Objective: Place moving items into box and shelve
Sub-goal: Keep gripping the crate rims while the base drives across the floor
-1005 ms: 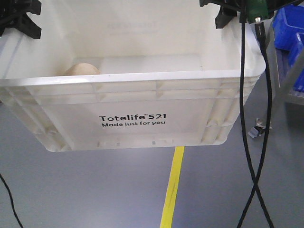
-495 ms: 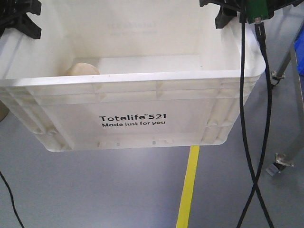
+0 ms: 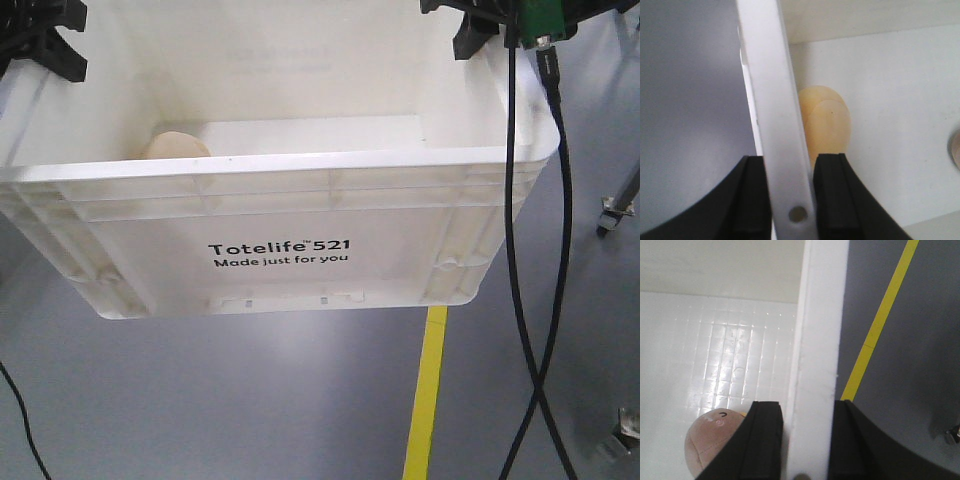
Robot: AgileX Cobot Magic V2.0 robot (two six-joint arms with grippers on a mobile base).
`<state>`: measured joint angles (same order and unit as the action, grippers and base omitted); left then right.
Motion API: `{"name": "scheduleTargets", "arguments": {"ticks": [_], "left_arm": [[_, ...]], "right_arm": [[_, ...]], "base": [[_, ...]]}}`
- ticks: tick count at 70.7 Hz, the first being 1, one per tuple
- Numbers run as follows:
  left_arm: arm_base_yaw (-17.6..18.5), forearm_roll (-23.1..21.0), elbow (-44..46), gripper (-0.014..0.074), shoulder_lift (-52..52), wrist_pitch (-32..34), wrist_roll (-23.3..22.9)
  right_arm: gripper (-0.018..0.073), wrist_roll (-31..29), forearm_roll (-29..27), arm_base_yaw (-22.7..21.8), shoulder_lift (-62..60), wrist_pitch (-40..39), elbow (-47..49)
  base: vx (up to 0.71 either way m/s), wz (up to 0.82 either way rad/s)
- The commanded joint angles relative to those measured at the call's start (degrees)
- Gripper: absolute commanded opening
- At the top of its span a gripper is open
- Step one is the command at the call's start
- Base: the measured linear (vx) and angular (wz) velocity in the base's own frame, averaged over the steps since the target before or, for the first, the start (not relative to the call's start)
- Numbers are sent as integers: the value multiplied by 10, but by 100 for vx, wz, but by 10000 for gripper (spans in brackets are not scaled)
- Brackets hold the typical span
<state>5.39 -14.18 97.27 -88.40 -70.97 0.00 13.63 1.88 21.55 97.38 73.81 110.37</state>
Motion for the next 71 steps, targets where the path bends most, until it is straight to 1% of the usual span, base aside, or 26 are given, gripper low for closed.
{"name": "scheduleTargets", "arguments": {"ticks": [1,37,71], "left_arm": [[22,-165,25,0,32,52,10],[22,-165,25,0,32,52,10],[22,-164,25,0,32,52,10]], "right_arm": [[-4,-2,-126,18,-34,-3,26],[-4,-2,-126,18,-34,-3,26],[-4,-2,-126,18,-34,-4,26]], "base": [[51,1],[50,0],[49,-10]]}}
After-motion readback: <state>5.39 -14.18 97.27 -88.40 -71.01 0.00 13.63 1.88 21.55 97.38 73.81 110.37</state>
